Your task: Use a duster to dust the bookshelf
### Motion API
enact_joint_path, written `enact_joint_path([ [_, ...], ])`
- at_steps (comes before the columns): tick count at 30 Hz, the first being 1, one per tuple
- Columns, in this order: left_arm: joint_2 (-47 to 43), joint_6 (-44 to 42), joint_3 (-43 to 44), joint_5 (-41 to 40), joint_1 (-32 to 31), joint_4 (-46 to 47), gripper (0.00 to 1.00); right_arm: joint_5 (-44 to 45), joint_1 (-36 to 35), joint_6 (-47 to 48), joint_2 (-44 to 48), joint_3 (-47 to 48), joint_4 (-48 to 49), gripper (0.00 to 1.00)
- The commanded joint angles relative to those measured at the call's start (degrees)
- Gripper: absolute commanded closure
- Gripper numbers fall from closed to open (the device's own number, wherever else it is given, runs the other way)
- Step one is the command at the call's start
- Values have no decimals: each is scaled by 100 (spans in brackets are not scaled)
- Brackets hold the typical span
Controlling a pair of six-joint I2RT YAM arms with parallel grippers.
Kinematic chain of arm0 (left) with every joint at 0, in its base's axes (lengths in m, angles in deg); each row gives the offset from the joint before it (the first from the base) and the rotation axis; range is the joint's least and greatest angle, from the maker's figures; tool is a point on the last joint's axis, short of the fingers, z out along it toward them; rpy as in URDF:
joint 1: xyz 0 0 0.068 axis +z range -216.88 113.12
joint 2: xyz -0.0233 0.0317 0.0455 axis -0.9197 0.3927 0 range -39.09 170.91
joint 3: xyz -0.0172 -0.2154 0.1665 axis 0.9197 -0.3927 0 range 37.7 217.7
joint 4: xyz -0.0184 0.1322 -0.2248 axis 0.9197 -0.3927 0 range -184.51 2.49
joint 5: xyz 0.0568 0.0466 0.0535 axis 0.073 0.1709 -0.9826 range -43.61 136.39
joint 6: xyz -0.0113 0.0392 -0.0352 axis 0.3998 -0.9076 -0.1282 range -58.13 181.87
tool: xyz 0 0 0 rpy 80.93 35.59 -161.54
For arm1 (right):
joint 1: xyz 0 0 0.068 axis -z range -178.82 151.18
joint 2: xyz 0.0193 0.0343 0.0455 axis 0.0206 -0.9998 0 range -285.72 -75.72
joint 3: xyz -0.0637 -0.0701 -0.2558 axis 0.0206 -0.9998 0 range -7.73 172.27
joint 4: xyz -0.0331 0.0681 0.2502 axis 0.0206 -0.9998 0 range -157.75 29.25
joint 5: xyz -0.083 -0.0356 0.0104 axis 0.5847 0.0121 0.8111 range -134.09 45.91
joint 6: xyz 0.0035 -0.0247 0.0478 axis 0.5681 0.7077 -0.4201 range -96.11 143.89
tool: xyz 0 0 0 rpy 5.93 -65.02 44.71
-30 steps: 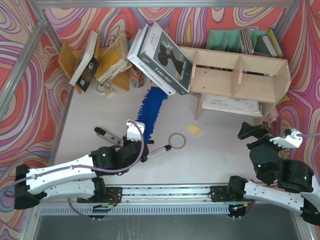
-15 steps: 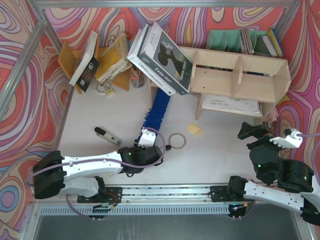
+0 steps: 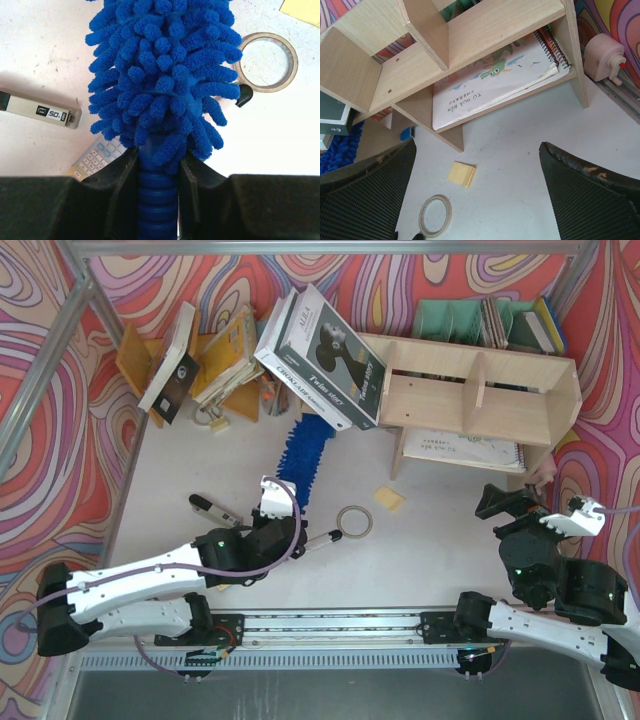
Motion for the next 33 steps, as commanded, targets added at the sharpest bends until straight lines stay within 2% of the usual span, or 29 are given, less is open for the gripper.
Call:
enact_joint_path([
  [1, 38, -73, -11, -376, 59, 64, 100, 125, -53, -51, 56, -62, 6, 1],
  [10, 1097, 611, -370, 96, 86, 236, 100, 123, -55, -50, 69, -62, 6, 1],
  [14, 1495, 584, -270, 239, 99, 270, 100, 115, -54, -47, 47, -60, 6, 1],
  [19, 956, 226, -169, 114, 93, 370, 100, 96, -53, -63, 71, -66, 4, 1],
  [25, 83, 51, 59, -344, 92, 1, 100, 89, -53, -87, 91, -77, 6, 1],
  [33, -135, 2, 499, -501, 95, -533, 100, 98, -53, -88, 65, -71, -3, 1],
])
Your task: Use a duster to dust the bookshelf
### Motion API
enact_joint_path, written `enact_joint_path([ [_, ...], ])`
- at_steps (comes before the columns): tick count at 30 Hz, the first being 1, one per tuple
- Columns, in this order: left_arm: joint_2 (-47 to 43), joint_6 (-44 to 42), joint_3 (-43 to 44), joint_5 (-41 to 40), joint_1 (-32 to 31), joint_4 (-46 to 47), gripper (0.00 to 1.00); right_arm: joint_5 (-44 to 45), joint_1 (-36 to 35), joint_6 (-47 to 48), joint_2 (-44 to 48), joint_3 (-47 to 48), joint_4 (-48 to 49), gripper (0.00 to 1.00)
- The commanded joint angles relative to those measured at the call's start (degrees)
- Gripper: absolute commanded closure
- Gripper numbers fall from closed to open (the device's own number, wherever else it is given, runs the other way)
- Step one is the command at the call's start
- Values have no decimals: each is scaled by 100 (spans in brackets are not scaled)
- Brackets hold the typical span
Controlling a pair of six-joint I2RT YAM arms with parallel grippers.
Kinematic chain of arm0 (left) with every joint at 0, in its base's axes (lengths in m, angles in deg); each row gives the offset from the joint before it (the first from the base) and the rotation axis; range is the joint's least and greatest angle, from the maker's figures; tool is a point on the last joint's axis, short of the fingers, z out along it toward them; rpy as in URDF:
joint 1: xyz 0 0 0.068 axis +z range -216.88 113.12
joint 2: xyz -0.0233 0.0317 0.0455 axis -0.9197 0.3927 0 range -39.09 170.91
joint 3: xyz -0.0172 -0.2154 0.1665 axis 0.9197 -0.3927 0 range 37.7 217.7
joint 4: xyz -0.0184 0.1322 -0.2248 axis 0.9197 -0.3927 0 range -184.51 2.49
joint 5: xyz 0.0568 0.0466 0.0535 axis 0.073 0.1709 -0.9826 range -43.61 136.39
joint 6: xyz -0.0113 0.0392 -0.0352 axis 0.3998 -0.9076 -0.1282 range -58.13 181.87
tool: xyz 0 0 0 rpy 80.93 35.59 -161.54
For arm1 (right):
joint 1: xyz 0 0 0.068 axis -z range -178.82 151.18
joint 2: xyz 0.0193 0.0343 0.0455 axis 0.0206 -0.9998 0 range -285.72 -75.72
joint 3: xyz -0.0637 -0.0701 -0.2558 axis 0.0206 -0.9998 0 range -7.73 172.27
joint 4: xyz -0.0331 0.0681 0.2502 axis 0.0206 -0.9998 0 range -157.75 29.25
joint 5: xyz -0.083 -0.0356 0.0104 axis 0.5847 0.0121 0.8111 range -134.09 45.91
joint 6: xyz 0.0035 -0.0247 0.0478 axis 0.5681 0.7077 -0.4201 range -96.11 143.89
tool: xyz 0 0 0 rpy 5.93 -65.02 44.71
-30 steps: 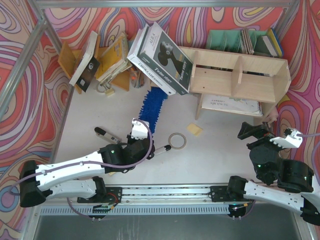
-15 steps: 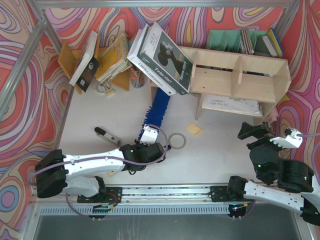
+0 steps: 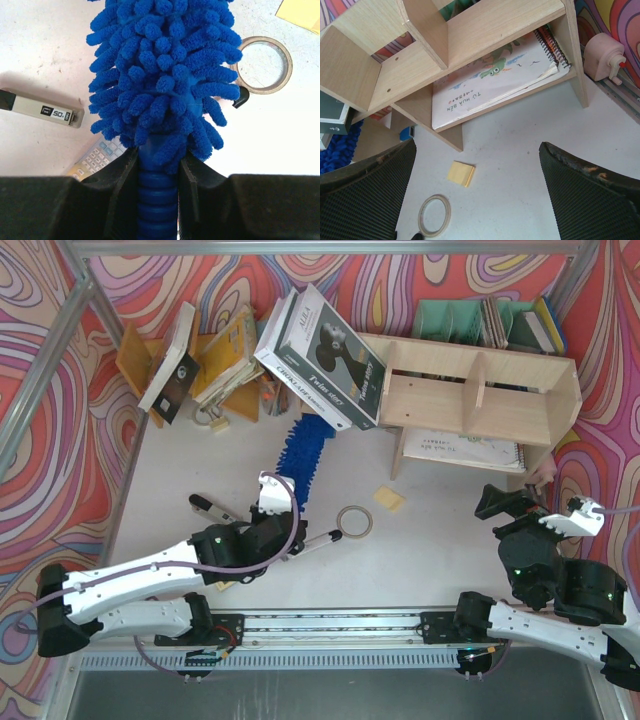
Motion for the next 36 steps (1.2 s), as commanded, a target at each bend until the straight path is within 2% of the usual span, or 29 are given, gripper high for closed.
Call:
enact_joint_path([
  [1, -120, -41, 290, -521, 33, -299, 100, 105, -53, -65, 53, -38, -3, 1],
  [12, -199, -254, 445, 47, 38, 391, 100, 85, -57, -87, 69, -47, -3, 1],
  [24, 536, -142, 620, 730, -18, 1032, 100, 87, -53, -99, 95, -47, -3, 1],
  [36, 1792, -290, 1470, 768, -803, 1336, 100, 70, -53, -124, 105, -44, -12, 1],
])
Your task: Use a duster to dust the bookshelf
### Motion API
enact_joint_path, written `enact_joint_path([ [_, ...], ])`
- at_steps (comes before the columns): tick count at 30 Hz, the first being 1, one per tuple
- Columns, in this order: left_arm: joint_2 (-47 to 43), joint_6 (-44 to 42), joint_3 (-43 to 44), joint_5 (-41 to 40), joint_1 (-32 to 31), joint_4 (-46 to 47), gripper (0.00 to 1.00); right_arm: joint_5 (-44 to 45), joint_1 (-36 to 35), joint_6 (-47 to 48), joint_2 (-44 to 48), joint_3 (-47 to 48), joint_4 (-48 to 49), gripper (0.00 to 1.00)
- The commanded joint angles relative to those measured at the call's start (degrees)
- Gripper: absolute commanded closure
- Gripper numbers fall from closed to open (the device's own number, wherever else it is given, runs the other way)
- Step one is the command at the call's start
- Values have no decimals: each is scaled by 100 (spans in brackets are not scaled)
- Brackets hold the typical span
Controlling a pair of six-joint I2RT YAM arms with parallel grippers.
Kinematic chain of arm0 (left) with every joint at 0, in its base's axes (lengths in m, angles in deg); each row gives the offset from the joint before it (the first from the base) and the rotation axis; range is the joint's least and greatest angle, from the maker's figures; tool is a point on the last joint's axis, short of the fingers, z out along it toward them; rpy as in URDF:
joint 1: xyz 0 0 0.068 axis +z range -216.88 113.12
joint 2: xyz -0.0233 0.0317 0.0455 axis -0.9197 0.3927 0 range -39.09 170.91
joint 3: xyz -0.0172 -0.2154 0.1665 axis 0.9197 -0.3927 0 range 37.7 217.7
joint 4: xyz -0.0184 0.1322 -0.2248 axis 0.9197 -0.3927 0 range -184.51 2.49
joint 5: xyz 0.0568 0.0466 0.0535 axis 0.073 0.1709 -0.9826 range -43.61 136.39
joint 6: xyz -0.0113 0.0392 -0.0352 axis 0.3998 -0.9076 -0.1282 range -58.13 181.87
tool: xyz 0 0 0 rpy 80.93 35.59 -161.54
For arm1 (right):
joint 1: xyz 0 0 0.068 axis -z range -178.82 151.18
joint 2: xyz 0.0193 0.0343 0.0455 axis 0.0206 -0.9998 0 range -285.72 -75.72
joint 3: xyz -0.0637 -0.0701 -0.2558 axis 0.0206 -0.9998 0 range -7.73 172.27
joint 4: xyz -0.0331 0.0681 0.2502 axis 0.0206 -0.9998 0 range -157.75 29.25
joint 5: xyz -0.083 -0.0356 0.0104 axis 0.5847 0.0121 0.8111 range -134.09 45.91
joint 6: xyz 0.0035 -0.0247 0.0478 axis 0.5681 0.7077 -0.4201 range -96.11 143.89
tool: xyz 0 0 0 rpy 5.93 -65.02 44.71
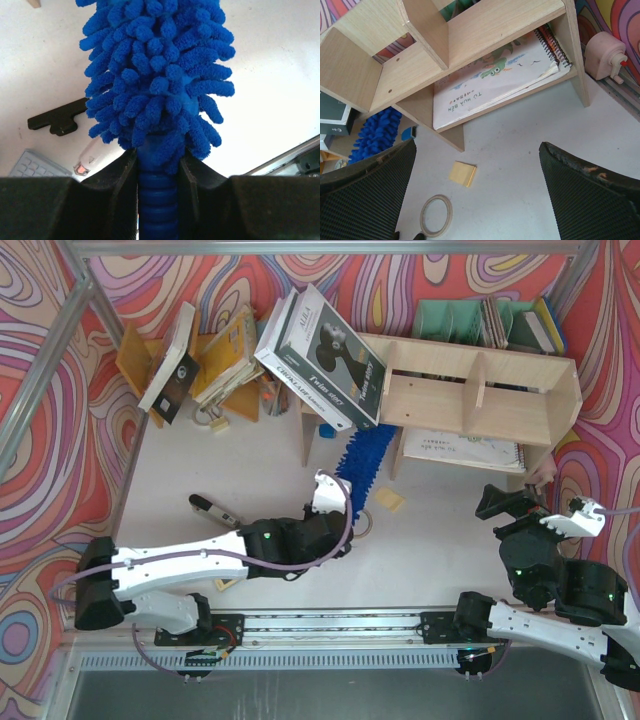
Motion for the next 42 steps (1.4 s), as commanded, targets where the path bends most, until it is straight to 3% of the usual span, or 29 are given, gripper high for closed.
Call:
enact_joint_path([
  [1, 395, -141, 451, -42, -258, 405, 100, 72, -54, -77, 79, -42, -12, 1],
  [7, 493, -97, 511, -227, -303, 235, 100, 72, -53, -87, 107, -41, -20, 1],
  [13, -322, -41, 158, -971, -284, -87, 100, 81, -57, -81, 90, -38, -20, 1],
  [20, -993, 50, -287, -1034, -138, -61, 100, 80, -53, -86, 54, -51, -12, 1],
  [34, 358, -97, 215, 193, -172, 568, 100, 86, -54, -85, 50, -51, -21, 1],
  [42, 1141, 77, 325, 426, -186, 465, 100, 89, -53, -90, 63, -51, -19, 1],
])
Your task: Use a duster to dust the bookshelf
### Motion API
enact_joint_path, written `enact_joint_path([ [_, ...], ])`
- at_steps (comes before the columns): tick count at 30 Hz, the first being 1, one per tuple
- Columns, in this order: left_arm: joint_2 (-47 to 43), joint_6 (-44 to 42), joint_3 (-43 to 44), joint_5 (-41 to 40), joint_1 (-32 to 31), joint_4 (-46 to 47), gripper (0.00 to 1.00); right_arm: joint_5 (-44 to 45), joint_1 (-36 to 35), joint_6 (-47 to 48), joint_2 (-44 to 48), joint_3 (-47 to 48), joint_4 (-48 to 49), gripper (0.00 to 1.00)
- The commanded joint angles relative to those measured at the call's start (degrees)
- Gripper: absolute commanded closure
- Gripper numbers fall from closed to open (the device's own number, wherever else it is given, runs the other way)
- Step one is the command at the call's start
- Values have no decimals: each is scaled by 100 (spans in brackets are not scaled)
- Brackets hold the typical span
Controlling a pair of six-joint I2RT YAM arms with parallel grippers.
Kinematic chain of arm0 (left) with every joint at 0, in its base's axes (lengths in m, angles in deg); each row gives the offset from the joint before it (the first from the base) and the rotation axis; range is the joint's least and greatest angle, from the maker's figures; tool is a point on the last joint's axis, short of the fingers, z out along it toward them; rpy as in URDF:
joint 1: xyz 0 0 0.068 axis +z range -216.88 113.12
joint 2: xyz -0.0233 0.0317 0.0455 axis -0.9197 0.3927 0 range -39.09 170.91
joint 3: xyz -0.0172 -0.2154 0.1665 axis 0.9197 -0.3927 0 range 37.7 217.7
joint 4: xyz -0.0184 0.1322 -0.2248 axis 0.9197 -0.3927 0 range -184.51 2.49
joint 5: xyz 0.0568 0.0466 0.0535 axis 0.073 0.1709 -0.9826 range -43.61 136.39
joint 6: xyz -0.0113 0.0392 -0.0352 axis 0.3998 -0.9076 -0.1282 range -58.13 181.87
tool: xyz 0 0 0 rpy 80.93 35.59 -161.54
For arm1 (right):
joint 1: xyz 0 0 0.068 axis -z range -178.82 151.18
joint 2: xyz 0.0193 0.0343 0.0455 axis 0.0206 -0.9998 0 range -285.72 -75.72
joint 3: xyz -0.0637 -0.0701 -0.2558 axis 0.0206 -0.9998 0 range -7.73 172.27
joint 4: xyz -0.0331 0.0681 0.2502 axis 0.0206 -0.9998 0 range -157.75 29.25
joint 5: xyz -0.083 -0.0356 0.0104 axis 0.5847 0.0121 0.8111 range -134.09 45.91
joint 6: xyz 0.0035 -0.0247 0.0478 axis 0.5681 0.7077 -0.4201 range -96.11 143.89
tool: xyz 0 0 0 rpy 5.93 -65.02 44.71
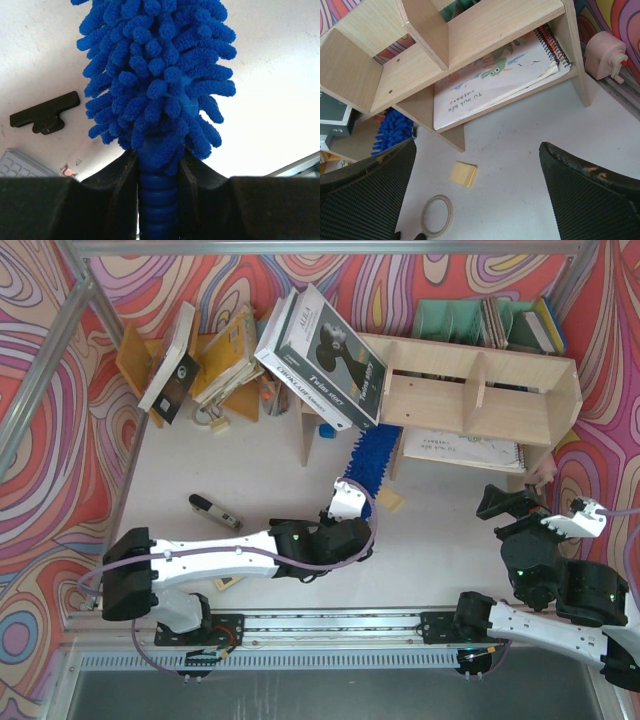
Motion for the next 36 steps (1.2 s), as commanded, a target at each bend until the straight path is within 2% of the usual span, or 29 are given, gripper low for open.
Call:
enact_joint_path([
  [1, 314, -84, 60, 551, -24, 347, 100, 90, -53, -85, 26, -49, -18, 1],
  [8, 1342, 218, 355, 804, 119, -218, 100, 54, -53, -107, 51, -63, -22, 1],
  [12, 1523, 307, 394, 916, 140, -260, 100, 50, -53, -106, 52, -58, -27, 1],
  [16, 1140, 296, 250, 702, 140, -138, 100, 54, -59, -112, 54, -62, -29, 1],
  [27, -681, 90, -449, -253, -21, 553, 100, 46, -55, -136, 52, -75, -36, 1],
  [31, -888, -146, -652, -265, -164, 978, 100, 46, -53, -131, 43, -71, -35, 1],
  [36, -382, -155, -473, 17, -159, 785, 100, 39, -54, -138, 52, -66, -44, 1],
])
